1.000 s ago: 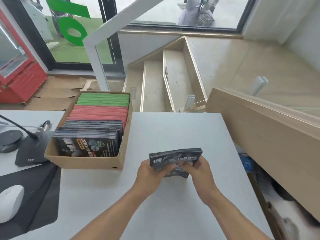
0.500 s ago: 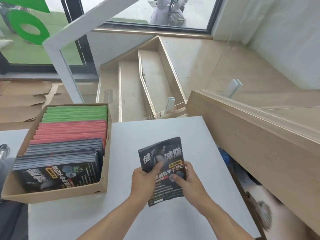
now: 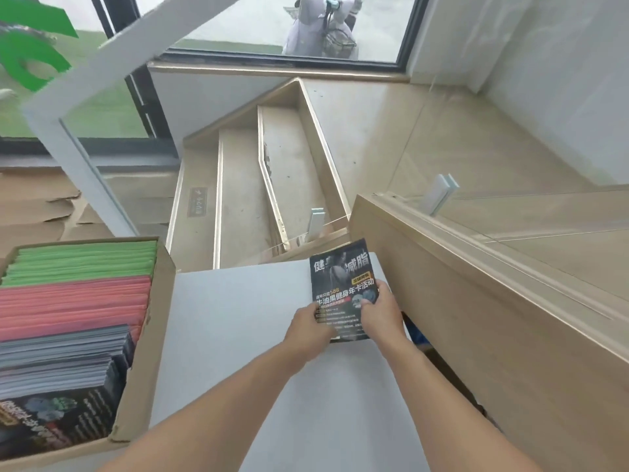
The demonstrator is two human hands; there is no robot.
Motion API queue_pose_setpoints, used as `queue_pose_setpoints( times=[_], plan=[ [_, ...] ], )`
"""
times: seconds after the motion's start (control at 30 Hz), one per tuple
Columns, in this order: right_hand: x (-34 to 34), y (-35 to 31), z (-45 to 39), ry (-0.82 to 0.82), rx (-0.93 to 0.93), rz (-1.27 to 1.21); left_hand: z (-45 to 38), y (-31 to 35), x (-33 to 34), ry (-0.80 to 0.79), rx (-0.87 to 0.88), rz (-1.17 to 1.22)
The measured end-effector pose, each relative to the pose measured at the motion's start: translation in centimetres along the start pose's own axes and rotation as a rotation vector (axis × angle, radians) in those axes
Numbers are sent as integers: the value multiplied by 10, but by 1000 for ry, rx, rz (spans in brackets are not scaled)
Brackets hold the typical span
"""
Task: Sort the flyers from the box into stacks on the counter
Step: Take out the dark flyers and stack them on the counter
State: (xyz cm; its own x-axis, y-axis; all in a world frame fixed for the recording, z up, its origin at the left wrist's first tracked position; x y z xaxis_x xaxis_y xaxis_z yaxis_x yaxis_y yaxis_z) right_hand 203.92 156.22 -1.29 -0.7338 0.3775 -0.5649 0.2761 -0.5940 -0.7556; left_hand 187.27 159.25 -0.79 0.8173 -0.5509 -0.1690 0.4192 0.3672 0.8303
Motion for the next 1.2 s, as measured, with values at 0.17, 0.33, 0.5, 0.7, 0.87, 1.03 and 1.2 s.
queue_pose_setpoints(
  times=[0.17, 0.33, 0.5, 0.7, 0.87, 1.03, 1.2],
  plan=[
    [1, 11, -29, 49, -12, 254, -23, 0, 15, -43, 73, -207],
    [5, 19, -32, 79, -25, 304, -20, -2, 22, 70, 126, -671],
    [2, 22, -39, 91, -8, 372, -22, -4, 23, 154, 198, -716],
    [-3, 19, -42, 154, -17, 540, -26, 3, 29, 170, 227, -799],
    [-1, 17, -39, 127, -25, 500, -24, 9, 33, 176, 214, -763],
    [-4, 18, -44, 108, -51, 537, -18, 17, 39, 158, 267, -790],
    [-7, 16, -45, 72, -57, 600, -20, 10, 39, 188, 244, -701]
  ],
)
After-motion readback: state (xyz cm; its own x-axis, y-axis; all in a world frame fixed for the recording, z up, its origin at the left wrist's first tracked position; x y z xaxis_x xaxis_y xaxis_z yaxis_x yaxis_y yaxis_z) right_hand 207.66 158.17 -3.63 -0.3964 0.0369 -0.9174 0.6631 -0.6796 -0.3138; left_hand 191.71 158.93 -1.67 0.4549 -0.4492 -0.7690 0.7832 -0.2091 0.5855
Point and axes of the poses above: each hand's wrist, its own z-axis away from the middle knuckle, its own x-axis out of the palm, y = z × x, the point moved 4 cm from there along -z, towards the middle knuckle, and after that the axes turned 2 degrees about z, right-handed, at the moved point
